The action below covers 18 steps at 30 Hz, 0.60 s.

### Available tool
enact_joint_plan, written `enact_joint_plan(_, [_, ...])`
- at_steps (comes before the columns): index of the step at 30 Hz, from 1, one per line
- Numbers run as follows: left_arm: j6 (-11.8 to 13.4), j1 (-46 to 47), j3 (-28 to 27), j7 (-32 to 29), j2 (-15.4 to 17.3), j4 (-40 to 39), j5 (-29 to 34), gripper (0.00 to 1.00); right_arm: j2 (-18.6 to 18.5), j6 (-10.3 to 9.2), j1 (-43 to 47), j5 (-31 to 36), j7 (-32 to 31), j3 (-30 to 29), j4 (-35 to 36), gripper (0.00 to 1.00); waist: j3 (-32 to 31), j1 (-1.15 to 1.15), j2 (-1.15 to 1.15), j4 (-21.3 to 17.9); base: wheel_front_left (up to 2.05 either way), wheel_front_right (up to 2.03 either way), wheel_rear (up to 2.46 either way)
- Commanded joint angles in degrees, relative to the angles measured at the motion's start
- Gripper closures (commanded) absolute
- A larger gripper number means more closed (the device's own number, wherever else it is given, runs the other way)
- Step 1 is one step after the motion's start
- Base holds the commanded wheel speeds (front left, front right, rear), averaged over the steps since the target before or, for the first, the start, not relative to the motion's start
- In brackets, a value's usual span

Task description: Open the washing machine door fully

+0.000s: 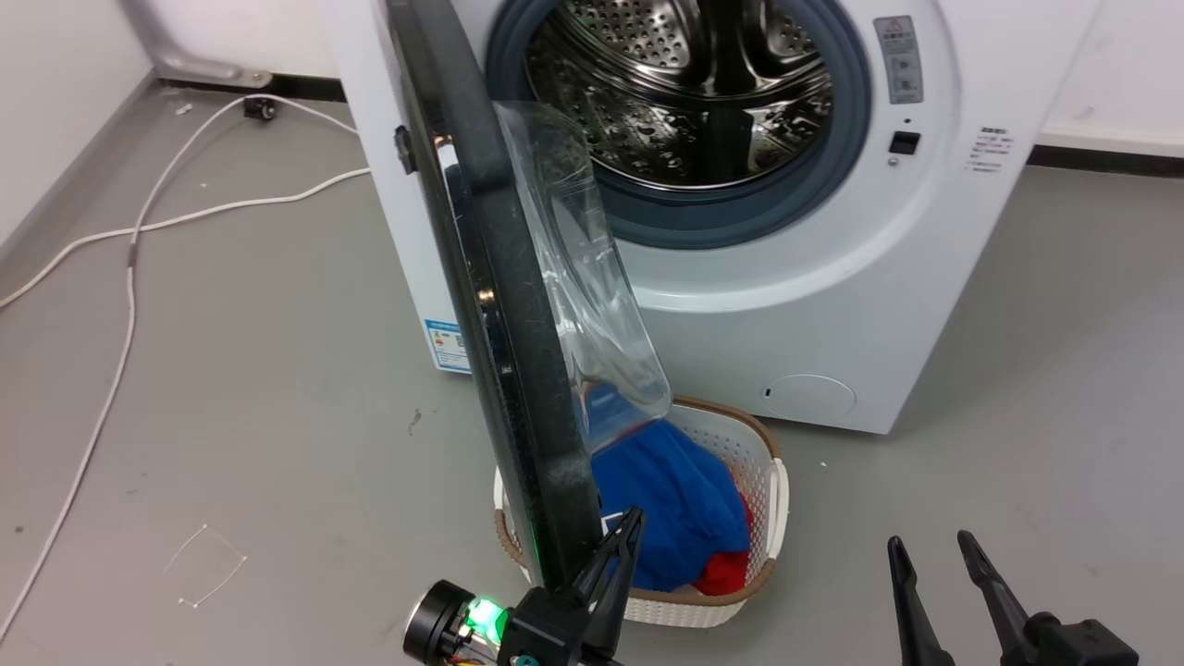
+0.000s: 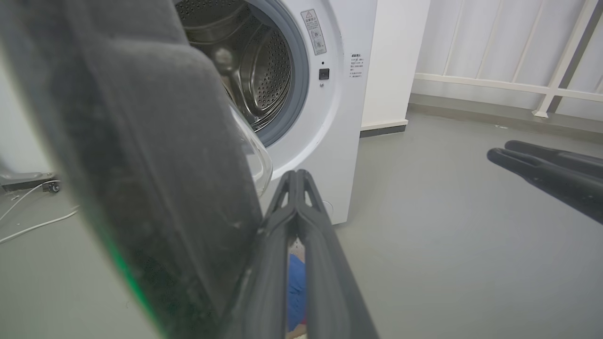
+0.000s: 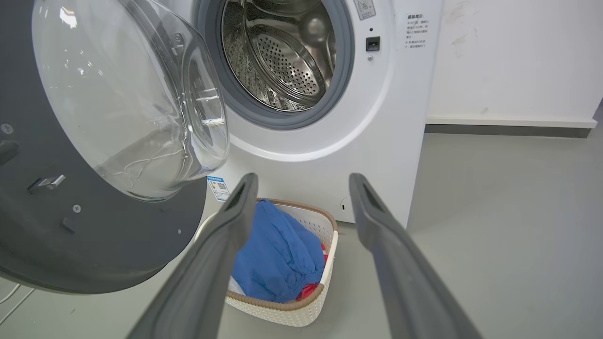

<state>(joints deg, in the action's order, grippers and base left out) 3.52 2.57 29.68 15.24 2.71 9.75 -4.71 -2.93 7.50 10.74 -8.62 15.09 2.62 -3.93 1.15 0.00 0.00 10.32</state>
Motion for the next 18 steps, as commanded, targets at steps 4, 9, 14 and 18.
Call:
enact_joint_plan(4, [0.8, -1.0, -2.0, -0.2, 0.8, -0.4, 0.3, 1.0, 0.1, -0.01, 0.8, -0.1, 0.1, 0.1, -0.7, 0.0, -0.1, 0.0, 0.0, 2.8, 0.0, 0.0, 0.0])
enact_joint_plan(9, [1.3, -1.6, -3.5, -0.2, 1.3, -1.4, 0.5, 1.0, 0.1, -0.01, 0.7, 0.0, 0.1, -0.2, -1.1, 0.0, 0.1, 0.0, 0.0, 4.9, 0.0, 0.0, 0.0])
enact_joint_plan(14, [1.3, -2.2, -4.3, -0.2, 1.6, -2.2, 0.5, 1.0, 0.1, -0.01, 0.9, -0.1, 0.1, -0.3, -1.4, 0.0, 0.4, 0.0, 0.0, 6.5, 0.0, 0.0, 0.0])
enact_joint_plan(18, [2.3, -3.0, -6.7, -0.2, 2.3, -2.5, -0.1, 1.0, 0.1, -0.01, 0.8, -0.2, 0.1, -0.2, -1.9, 0.0, 0.6, 0.0, 0.0, 7.8, 0.0, 0.0, 0.0])
